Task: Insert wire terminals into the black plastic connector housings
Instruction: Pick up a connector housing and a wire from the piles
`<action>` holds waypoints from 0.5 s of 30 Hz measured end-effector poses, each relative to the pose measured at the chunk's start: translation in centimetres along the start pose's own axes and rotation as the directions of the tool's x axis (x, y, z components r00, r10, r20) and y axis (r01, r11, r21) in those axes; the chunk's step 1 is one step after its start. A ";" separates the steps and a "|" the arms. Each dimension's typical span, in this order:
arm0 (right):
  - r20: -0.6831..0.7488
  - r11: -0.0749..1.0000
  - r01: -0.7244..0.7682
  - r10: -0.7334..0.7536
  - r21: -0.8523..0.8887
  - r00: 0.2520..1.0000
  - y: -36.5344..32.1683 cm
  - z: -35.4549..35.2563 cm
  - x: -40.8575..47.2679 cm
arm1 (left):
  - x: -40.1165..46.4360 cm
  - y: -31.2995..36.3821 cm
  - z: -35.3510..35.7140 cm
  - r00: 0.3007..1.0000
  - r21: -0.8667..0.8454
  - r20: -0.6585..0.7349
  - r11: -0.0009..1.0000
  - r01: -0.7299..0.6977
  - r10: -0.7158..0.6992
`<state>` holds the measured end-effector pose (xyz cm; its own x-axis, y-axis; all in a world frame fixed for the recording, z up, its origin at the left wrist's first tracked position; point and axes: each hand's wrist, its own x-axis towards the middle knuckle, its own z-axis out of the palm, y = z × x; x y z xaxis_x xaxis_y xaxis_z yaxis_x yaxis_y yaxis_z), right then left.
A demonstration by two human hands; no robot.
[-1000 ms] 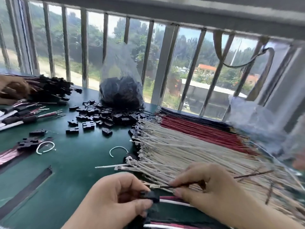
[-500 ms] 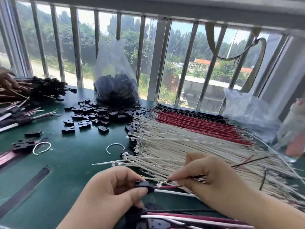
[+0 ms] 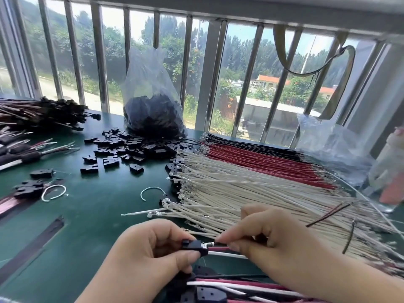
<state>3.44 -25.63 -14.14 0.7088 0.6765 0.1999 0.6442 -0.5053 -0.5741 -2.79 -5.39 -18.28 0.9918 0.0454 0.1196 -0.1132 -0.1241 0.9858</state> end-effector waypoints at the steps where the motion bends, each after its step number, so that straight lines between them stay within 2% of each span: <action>1: 0.003 1.000 0.004 -0.004 -0.002 1.000 0.0 0.1 0.0 | 0.0 0.0 0.0 1.000 0.005 0.000 1.000 -0.001 0.001; 11: -0.062 1.000 -0.015 0.014 -0.006 0.998 -0.9 0.4 -0.3 | -0.2 0.6 -0.5 1.000 -0.070 0.001 0.997 0.014 -0.014; 15: -0.084 0.997 0.066 -0.069 -0.034 0.994 -1.1 0.5 -0.4 | -0.1 0.3 -0.3 1.000 -0.047 0.001 0.999 0.003 -0.002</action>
<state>2.29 -25.08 -13.96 0.6843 0.6625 0.3047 0.6992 -0.4776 -0.5319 -2.96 -5.11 -17.98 0.9921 0.0444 0.1171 -0.1134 -0.0771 0.9905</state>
